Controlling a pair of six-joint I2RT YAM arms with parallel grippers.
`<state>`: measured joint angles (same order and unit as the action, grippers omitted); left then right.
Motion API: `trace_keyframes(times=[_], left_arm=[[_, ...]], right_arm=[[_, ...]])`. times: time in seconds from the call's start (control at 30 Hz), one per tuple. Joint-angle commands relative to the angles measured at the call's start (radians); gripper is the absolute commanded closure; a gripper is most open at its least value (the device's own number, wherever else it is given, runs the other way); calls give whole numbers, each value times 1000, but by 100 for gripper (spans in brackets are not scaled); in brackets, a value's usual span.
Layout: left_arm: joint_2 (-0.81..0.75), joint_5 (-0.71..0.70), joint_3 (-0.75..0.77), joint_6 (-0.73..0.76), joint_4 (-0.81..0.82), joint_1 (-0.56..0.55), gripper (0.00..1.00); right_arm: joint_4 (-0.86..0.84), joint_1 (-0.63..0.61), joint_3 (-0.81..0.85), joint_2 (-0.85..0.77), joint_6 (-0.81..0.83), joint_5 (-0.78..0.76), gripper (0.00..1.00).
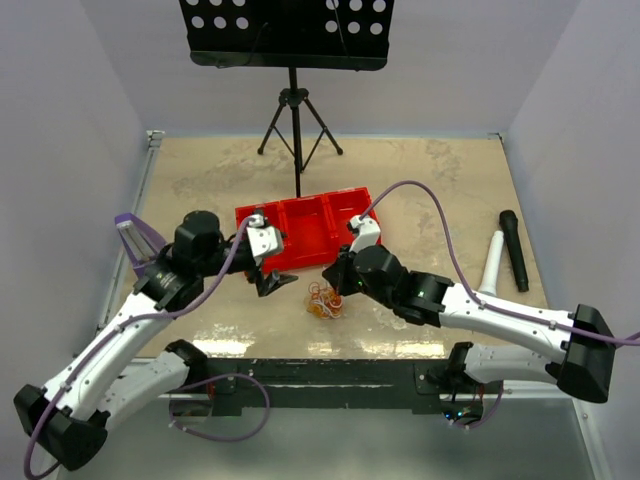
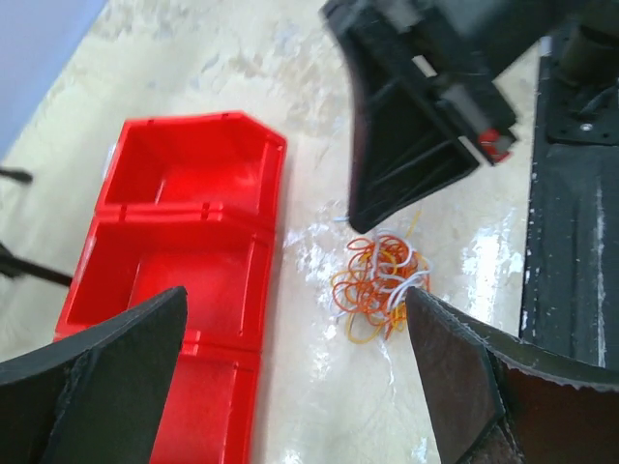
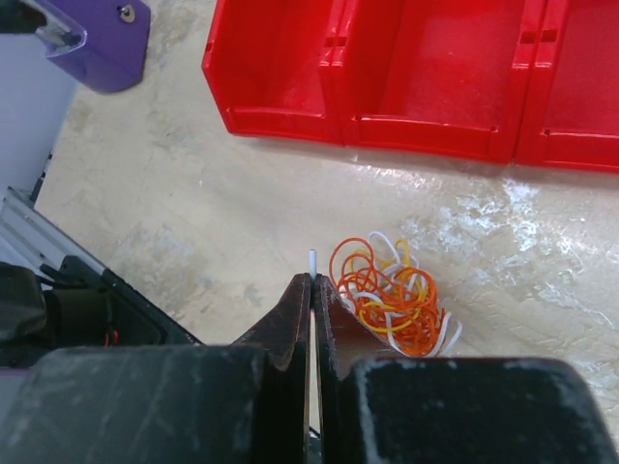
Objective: Untangle the cables
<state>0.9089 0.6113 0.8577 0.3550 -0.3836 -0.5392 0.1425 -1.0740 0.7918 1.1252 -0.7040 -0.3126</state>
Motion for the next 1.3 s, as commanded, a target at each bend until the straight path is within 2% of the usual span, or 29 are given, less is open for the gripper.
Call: trace_keyframes(times=[0.0,0.07,0.17,0.23,0.47,0.57,0.83,1.03,1.27], left_arm=[[-44,128,-127,-71,169,-2,0],[-36,175,-190,-164,253,-4,0],[-70,235,-331,-345,550,-8,0],[-76,210,-423,-450,728,-25,0],[59,120,-387,-586,952,-67,0],[55,102,-375,-623,999,-76,0],[-1,93,-408,-651,985,-84,1],[-18,153,-460,-597,990,-94,24],[-33,79,-483,-558,980,-94,46]], right_arm=[[-37,-4,67,-27,-26,29,100],[-23,-7,90,-44,-26,29,100],[-8,-7,132,-61,-25,32,100],[-7,-9,153,-70,-26,36,100],[-18,-49,204,-67,-48,38,100],[-18,-64,218,-47,-49,37,100],[-40,-78,248,-15,-54,43,100],[-47,-84,293,-18,-64,29,100],[-60,-87,327,-24,-74,61,100]])
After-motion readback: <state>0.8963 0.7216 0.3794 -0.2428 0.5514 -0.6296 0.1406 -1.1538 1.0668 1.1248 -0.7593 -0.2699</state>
